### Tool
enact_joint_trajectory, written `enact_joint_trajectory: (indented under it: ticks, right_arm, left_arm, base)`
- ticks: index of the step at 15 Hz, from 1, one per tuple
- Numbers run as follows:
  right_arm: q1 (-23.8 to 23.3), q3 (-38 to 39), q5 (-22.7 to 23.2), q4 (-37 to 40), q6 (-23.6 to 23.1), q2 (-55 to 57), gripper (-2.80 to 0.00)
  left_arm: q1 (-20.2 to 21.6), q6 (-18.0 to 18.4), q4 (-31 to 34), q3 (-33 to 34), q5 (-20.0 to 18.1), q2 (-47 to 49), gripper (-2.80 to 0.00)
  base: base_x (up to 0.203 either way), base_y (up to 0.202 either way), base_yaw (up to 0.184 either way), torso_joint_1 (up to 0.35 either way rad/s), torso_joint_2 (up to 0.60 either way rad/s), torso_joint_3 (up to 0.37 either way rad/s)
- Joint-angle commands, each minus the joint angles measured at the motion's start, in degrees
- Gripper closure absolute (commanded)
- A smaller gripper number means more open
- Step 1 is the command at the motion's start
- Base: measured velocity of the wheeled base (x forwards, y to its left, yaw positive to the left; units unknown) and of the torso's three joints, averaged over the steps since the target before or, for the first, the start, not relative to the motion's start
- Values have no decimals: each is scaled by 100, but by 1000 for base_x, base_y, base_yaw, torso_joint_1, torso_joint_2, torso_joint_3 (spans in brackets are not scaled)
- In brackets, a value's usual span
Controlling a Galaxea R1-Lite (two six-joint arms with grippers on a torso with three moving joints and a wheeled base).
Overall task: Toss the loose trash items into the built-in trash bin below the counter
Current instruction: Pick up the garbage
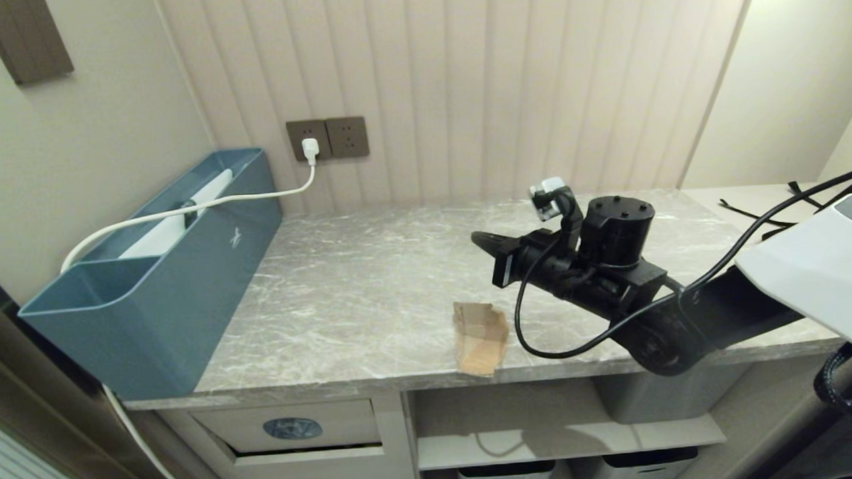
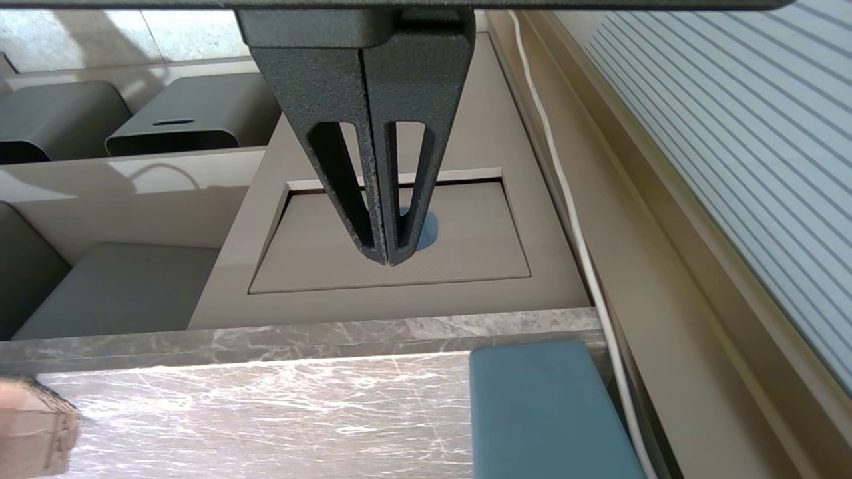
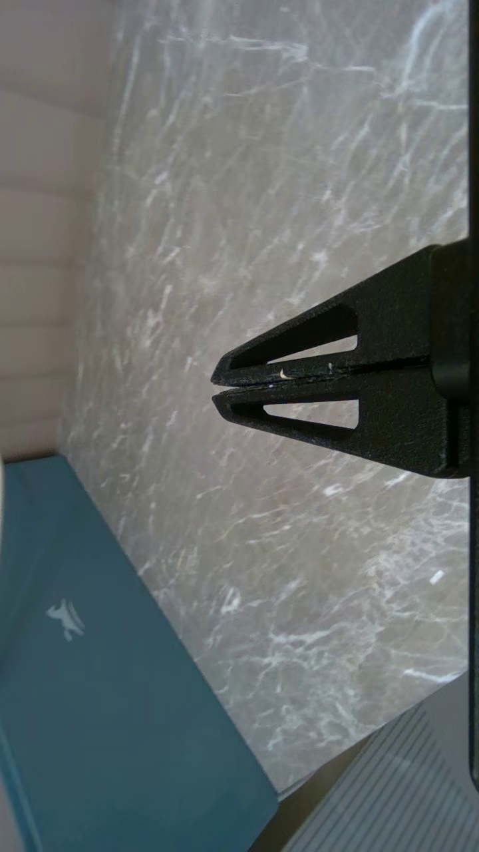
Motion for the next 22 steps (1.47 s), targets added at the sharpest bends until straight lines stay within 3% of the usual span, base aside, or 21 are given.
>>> enact_joint_trajectory:
  ticks: [1, 6, 7, 9, 13, 18, 22]
  right_arm:
    - [-38, 45, -1, -44, 8, 146, 0]
    - [-106, 1148, -141, -45, 43, -597, 0]
    - [-184, 1416, -154, -48, 33, -796, -280]
    - [-465, 1571, -96, -74, 20, -952, -280]
    - [-775, 1980, 955, -100, -98, -927, -280]
    - [-770, 2222, 1310, -1582, -209, 139, -280]
    - [-710, 2147, 1322, -1758, -204, 492, -280]
  left_arm:
    - [0, 1, -1, 0, 1, -9, 0]
    - [0, 1, -1, 0, 1, -9, 0]
    - [0, 1, -1, 0, 1, -9, 0]
    - [0, 1, -1, 0, 1, -9, 0]
    - [0, 1, -1, 0, 1, -9, 0]
    - [0, 1, -1, 0, 1, -9, 0]
    - [0, 1, -1, 0, 1, -9, 0]
  base:
    - [0, 0, 0, 0, 0, 0]
    - [0, 0, 0, 0, 0, 0]
    - [0, 0, 0, 0, 0, 0]
    - [0, 0, 0, 0, 0, 0]
    - [0, 0, 0, 0, 0, 0]
    - [0, 0, 0, 0, 0, 0]
    - [0, 0, 0, 0, 0, 0]
